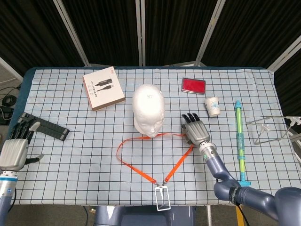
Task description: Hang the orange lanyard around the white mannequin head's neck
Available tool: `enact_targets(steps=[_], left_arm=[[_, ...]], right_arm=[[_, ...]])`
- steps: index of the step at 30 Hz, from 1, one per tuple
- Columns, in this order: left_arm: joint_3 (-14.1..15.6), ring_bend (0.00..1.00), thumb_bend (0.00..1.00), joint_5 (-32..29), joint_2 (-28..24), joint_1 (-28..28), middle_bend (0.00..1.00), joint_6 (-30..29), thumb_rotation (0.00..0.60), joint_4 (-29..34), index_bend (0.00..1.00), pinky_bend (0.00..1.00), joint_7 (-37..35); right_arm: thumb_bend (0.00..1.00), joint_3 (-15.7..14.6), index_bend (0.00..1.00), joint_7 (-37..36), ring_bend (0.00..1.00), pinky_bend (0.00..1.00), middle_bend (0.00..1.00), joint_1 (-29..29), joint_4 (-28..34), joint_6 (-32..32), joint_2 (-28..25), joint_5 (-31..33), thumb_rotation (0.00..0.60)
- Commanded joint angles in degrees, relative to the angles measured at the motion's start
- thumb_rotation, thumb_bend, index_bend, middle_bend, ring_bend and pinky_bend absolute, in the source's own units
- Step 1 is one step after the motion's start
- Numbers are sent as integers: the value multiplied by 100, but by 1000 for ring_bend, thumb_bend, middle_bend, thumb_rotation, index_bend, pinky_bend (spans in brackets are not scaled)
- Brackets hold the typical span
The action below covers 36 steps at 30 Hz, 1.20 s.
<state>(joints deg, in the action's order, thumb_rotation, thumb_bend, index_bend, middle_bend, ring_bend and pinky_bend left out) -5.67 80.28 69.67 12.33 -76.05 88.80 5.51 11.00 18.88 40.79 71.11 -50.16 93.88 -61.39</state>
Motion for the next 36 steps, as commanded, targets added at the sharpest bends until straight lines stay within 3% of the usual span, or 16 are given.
enact_targets(steps=[1,5,12,23,36], left_arm=[[-151,0,53,167,-1,395,0,358,600,316,162,0,-83],[-368,0,211,-39,223,853,0,816,600,593,299,0,358],[-687,0,296,-855,952,1602,0,1642,600,650,396,0,1058],[-879,0,306,-1809,2320,2487,0,2306,600,-413,433,0,1672],[-898,0,307,-2187,3383,3086,0,2780,600,-1537,455,0,1367]], right_arm=[[440,92,747,-88,0,0,91,-80,575,44,-345,206,600],[440,128,747,-32,0,0,98,-93,938,-29,-496,318,600],[440,161,749,11,0,0,100,-68,1177,-85,-587,432,600],[445,131,755,-50,0,0,105,-48,1358,-65,-763,475,600],[444,118,756,-437,0,0,108,-14,1414,32,-898,341,600]])
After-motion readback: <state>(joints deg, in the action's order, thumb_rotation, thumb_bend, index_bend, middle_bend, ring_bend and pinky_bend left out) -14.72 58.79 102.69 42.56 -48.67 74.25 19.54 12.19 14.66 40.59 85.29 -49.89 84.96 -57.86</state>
